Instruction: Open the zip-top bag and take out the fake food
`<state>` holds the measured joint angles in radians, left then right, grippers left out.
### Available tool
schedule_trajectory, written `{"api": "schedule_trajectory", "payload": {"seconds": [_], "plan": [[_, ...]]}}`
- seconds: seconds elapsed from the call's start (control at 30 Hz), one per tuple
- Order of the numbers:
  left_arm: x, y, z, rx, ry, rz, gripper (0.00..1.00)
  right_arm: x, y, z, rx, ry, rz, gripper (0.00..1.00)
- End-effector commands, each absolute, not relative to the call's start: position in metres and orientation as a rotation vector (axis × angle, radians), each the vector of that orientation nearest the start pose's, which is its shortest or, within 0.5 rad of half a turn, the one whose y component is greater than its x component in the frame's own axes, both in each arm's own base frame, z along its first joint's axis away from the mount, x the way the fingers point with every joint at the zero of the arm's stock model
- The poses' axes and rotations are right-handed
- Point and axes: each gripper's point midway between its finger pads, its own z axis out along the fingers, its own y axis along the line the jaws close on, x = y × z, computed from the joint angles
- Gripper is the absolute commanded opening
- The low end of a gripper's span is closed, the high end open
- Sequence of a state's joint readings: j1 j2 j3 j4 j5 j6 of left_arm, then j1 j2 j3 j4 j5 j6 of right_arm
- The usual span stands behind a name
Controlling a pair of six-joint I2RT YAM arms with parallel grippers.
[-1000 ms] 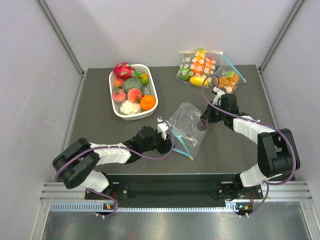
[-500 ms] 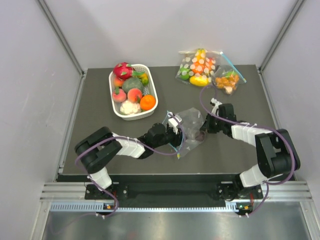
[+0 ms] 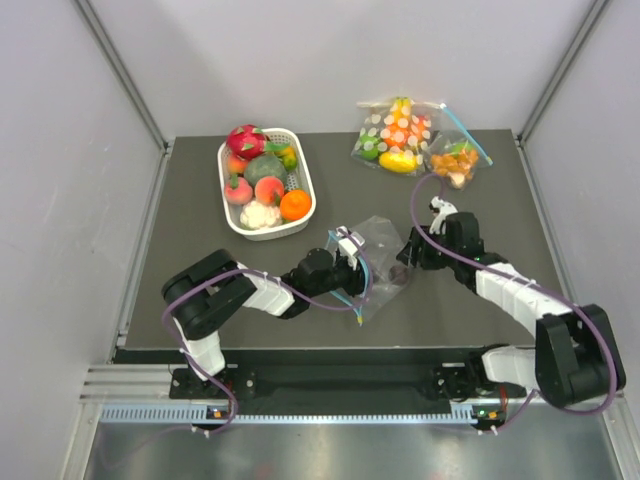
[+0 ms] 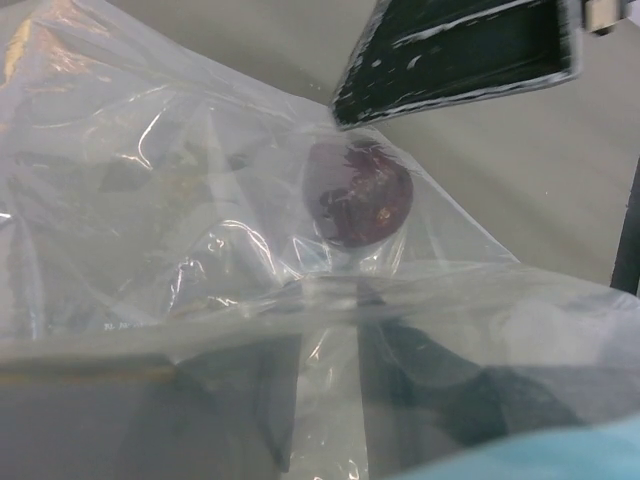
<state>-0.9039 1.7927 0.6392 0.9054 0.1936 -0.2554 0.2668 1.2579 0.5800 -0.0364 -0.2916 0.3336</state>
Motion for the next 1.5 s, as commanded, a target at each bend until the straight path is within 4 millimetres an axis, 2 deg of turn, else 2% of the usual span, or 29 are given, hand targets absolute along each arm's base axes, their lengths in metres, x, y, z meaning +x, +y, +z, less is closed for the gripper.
{"api": "schedule_trajectory", "payload": {"seconds": [0.0,0.2,0.43,0.53,0.63,0.7,0.73,0.77,0.83,0.87,0.93,1.07,1.33,1.47], "plan": [[0.250,-0.394,0.093,0.747,1.685,-1.009,0.33,0.285,0.138,0.077,-0.066,2.317,0.586,0.61],[0.246,-0.395,0.095,0.765,1.667,-1.028,0.33,0.281,0.139,0.062,-0.044,2.346,0.598,0.64],[0.243,-0.397,0.096,0.787,1.655,-1.044,0.33,0.291,0.147,0.051,-0.041,2.345,0.636,0.61],[0.242,-0.401,0.098,0.796,1.646,-1.061,0.33,0.289,0.152,0.045,-0.046,2.365,0.673,0.46],[0.241,-0.406,0.099,0.801,1.640,-1.080,0.34,0.284,0.152,0.039,-0.050,2.387,0.682,0.36],[0.239,-0.411,0.101,0.808,1.624,-1.105,0.35,0.280,0.151,0.036,-0.049,2.397,0.684,0.24],[0.237,-0.415,0.105,0.807,1.612,-1.125,0.36,0.279,0.151,0.036,-0.047,2.399,0.684,0.13],[0.235,-0.418,0.102,0.814,1.613,-1.138,0.36,0.278,0.151,0.035,-0.044,2.401,0.687,0.08],[0.231,-0.428,0.109,0.820,1.584,-1.180,0.37,0.277,0.151,0.034,-0.040,2.401,0.689,0.01],[0.229,-0.430,0.104,0.825,1.593,-1.189,0.38,0.276,0.152,0.034,-0.043,2.402,0.696,0.00],[0.225,-0.438,0.109,0.824,1.565,-1.233,0.38,0.275,0.153,0.034,-0.042,2.401,0.704,0.00],[0.225,-0.446,0.105,0.806,1.555,-1.271,0.39,0.275,0.154,0.035,-0.045,2.400,0.713,0.00],[0.233,-0.452,0.094,0.786,1.575,-1.245,0.39,0.271,0.156,0.037,-0.051,2.394,0.738,0.00],[0.237,-0.446,0.089,0.778,1.582,-1.201,0.38,0.269,0.155,0.037,-0.050,2.393,0.732,0.00]]}}
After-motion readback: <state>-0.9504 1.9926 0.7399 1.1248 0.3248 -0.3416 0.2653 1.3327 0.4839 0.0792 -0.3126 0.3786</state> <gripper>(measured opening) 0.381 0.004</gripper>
